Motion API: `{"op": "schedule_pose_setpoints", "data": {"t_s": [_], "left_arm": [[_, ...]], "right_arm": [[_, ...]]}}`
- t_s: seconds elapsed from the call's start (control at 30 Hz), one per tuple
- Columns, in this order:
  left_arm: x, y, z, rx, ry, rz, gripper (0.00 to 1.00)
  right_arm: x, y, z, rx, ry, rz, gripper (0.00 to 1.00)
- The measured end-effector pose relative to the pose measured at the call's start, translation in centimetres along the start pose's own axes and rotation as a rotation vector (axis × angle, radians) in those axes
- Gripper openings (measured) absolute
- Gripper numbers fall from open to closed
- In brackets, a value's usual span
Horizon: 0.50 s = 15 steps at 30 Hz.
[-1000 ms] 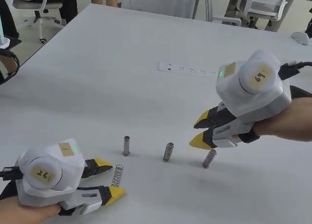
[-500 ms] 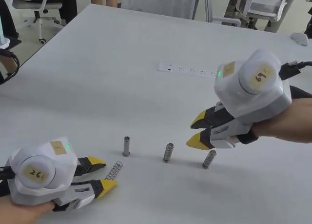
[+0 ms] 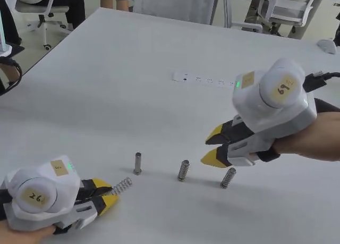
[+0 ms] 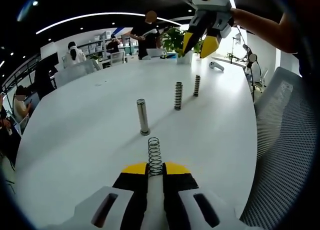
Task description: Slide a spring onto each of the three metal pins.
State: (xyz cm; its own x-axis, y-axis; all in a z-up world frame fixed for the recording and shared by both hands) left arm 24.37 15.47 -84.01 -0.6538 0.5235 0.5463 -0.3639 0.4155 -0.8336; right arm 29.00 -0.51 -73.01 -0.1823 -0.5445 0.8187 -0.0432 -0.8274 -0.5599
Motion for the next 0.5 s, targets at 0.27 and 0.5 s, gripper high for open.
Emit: {"op": "schedule_pose_setpoints", "data": {"t_s": [0.27, 0.5], "left_arm": [[0.2, 0.2, 0.0, 0.016, 0.009, 0.01, 0.03], [1.4, -0.3, 0.7, 0.016, 0.038, 0.033, 0.03]], "right_arm": [[0.2, -0.4, -0.4, 0.002, -0.008, 0.015, 0.19], [0.4, -1.0, -0.9, 0.006, -0.022, 0.031, 0.19]]}}
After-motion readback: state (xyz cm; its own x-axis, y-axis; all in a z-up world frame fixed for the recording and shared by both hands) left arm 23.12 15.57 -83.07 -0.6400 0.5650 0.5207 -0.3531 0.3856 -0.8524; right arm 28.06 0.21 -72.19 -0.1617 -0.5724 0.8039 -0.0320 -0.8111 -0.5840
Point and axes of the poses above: the centre of the closed fingertips' face, and the gripper's own axes: x roughly backward along the fingers, z roughly to its right, y roughly out of its underside, the point moved 2 cm from there along x, roughly backward along the fingers, and after that the axes turned 2 degrees about -y, right-handed, at the moved point
